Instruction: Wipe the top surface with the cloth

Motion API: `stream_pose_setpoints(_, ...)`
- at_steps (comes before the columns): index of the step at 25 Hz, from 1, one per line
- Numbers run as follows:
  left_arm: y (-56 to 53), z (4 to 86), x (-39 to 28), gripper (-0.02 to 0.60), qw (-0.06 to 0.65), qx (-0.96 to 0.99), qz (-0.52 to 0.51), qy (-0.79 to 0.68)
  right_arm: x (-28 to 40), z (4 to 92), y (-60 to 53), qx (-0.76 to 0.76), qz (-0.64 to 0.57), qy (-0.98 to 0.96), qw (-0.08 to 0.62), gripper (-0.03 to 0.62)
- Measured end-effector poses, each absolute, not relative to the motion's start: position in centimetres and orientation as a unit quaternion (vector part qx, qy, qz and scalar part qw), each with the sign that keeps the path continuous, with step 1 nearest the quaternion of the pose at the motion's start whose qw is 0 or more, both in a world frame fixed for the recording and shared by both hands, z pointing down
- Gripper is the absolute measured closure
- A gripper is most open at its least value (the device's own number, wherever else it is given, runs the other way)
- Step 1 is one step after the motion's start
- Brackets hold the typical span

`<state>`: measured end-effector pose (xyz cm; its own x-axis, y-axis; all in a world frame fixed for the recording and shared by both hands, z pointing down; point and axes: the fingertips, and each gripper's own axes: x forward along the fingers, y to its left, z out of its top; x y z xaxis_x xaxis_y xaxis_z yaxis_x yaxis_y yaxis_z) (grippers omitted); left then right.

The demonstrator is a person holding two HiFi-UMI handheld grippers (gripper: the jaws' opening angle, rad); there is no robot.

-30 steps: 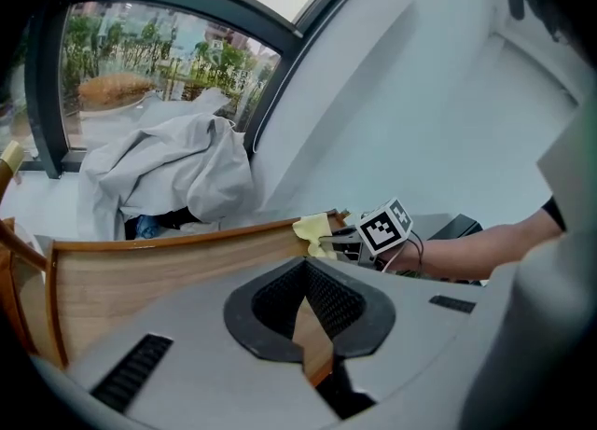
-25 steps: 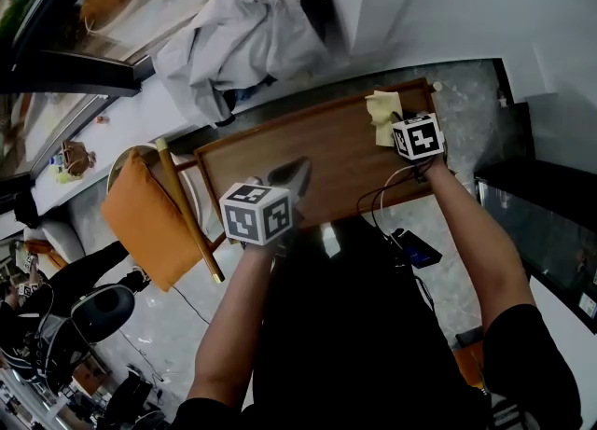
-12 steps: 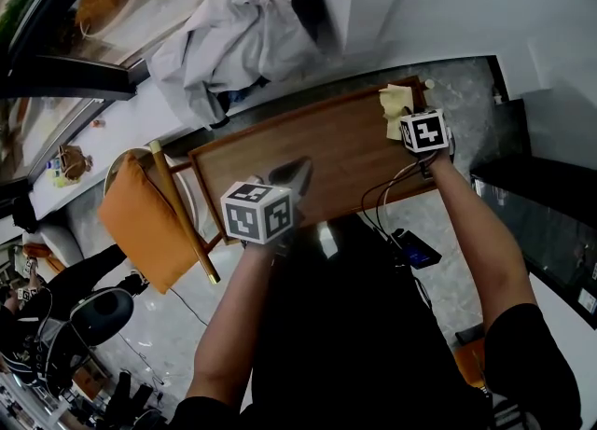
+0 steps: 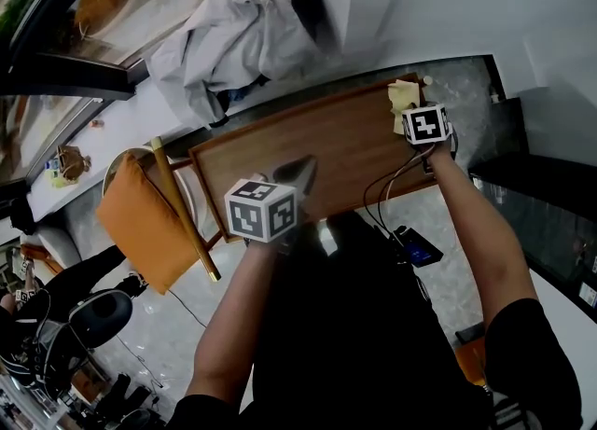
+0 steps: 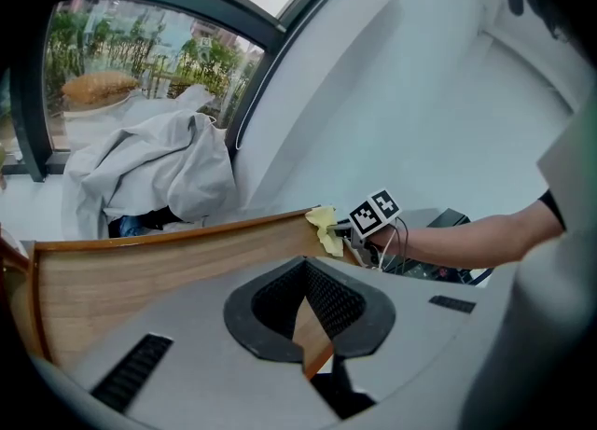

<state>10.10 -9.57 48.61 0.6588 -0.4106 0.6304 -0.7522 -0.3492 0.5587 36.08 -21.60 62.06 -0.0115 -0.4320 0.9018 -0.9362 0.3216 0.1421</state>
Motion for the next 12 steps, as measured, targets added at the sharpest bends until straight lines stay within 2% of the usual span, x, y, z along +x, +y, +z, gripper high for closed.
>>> stream_pose_setpoints(6,-9.3,48.1,7.5,0.572,0.440,0.795,0.175,-0.379,35.2,61.3,-21.4,0.554,0.277,-0.644,0.448,0.562)
stream_pose_setpoints(12,-7.6,46.9,1.8,0.574,0.437,0.789,0.157,-0.402,21.7,58.2,-18.8,0.485,0.287,-0.731,0.385,0.562)
